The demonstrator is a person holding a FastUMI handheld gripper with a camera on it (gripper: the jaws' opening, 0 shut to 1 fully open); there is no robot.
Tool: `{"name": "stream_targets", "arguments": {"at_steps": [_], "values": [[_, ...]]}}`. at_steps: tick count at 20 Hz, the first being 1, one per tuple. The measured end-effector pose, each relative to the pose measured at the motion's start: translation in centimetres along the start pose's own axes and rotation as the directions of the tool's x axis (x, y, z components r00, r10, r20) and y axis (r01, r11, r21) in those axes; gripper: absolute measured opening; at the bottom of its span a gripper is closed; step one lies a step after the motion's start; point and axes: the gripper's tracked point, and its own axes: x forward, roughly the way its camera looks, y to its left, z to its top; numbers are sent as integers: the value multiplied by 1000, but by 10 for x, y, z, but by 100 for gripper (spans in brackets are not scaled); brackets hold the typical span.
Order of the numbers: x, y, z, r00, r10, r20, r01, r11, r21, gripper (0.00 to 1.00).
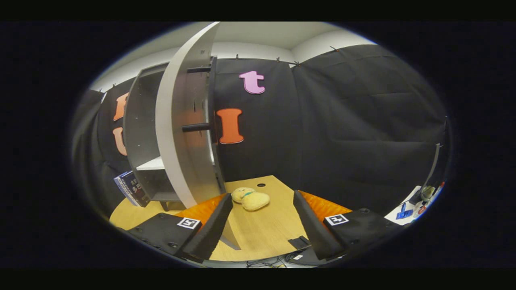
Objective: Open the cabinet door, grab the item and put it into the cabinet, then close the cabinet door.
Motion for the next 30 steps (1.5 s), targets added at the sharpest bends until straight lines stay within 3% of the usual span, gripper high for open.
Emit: {"name": "stream_targets", "arguments": {"at_steps": [9,20,30], "values": [[-7,26,-7,999,37,-5,-37,999,10,97],[-16,119,-19,992,126,-19,-127,992,-22,97],[-14,184,-25,993,115,-12,-115,993,-30,97]]}}
